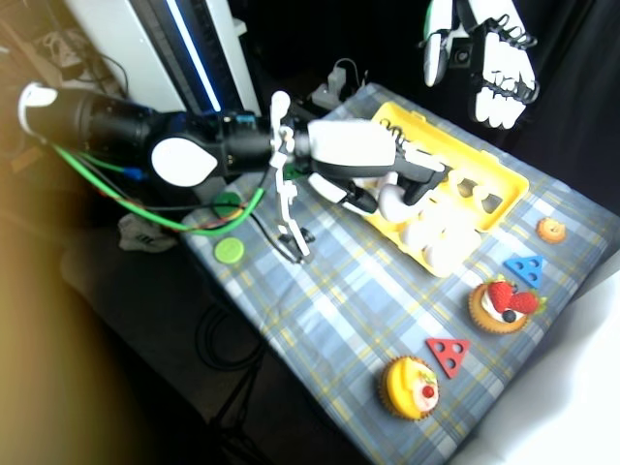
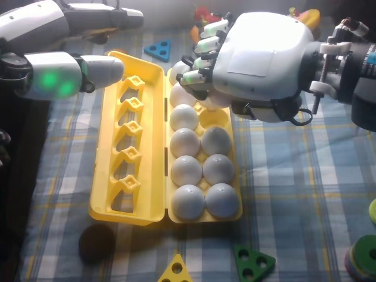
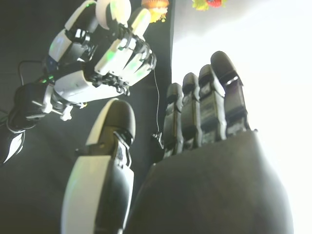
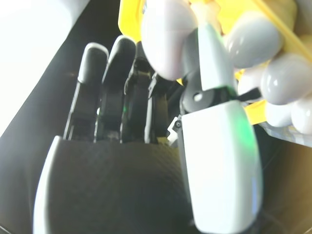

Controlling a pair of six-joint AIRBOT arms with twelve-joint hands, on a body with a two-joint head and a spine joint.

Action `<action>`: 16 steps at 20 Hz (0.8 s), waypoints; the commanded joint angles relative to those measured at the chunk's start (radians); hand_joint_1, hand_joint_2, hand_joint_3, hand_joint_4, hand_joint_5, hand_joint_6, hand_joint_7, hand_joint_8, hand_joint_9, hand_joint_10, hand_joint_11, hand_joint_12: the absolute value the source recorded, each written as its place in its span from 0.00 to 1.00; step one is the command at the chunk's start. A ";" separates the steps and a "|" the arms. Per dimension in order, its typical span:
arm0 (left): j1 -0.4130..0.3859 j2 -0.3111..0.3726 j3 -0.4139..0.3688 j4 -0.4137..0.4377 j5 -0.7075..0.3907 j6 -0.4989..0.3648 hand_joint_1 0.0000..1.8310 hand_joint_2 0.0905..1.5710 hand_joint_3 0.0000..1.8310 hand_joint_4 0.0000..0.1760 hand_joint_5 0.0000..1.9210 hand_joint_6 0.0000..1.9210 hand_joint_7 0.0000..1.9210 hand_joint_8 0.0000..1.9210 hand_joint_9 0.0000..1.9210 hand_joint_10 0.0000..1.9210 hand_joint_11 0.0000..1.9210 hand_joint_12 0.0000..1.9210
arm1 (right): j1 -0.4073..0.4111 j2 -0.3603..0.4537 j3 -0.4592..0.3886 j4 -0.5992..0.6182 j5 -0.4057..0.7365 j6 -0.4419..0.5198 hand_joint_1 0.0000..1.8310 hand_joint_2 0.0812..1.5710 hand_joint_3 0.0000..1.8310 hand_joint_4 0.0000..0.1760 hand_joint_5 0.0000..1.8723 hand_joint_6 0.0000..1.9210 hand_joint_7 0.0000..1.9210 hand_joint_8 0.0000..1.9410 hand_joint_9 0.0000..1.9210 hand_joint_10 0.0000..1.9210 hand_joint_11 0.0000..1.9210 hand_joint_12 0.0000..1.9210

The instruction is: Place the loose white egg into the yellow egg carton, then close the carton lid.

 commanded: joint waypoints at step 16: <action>0.088 0.010 -0.007 -0.152 -0.262 -0.051 0.17 0.91 0.00 0.11 0.03 0.00 0.08 0.00 0.11 0.00 0.00 0.55 | -0.003 0.345 -0.156 0.055 0.134 -0.013 0.25 0.78 0.01 0.71 0.00 0.00 0.00 0.00 0.00 0.00 0.00 0.00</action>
